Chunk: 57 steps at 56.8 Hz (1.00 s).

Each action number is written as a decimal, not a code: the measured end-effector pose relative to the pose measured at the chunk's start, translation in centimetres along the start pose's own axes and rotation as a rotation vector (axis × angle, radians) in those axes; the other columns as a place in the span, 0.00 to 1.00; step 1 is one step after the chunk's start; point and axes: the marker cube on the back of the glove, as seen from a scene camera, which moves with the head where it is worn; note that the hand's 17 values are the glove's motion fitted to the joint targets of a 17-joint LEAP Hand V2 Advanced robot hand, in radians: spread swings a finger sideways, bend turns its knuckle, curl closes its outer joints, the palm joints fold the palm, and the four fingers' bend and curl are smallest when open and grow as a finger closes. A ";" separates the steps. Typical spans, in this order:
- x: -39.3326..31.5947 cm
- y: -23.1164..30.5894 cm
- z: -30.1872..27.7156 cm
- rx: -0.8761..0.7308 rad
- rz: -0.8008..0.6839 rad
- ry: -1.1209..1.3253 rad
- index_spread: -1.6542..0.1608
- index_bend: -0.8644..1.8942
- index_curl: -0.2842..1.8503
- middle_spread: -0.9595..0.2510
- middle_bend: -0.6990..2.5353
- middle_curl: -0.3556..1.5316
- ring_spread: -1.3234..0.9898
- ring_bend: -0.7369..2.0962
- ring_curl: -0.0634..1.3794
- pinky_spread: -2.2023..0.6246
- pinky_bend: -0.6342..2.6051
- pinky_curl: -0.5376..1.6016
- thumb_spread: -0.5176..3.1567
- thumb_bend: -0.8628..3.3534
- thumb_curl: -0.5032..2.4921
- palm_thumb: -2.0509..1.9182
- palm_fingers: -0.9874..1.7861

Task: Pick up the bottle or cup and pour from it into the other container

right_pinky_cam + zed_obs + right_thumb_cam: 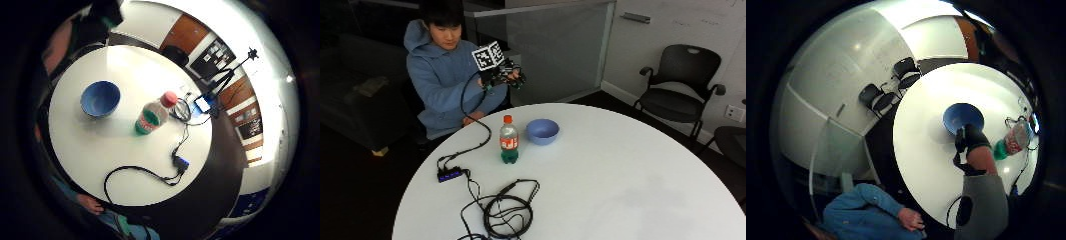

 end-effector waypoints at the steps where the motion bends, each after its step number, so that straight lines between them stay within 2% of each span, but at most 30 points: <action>1: -0.2 0.0 0.0 -0.003 -0.001 -0.002 0.85 0.43 0.18 0.80 0.31 0.23 0.58 0.38 0.10 0.82 0.27 0.28 0.22 0.30 0.22 0.68 0.62; 9: -2.4 0.2 -0.1 -0.030 -0.012 0.077 0.82 0.42 0.24 0.80 0.31 0.29 0.58 0.39 0.18 0.84 0.26 0.33 0.30 0.29 0.25 0.71 0.63; 26: -2.7 0.6 -1.0 -0.047 -0.020 0.177 0.80 0.38 0.28 0.80 0.29 0.33 0.58 0.37 0.22 0.86 0.25 0.36 0.35 0.25 0.29 0.73 0.62; 42: 1.5 2.6 -2.5 0.066 0.024 0.068 0.75 0.35 0.26 0.81 0.27 0.33 0.60 0.40 0.25 0.86 0.29 0.40 0.38 0.21 0.31 0.72 0.53; 57: 9.3 6.0 -4.5 0.129 0.130 0.058 0.74 0.36 0.25 0.82 0.27 0.33 0.63 0.41 0.26 0.87 0.31 0.41 0.40 0.19 0.31 0.69 0.47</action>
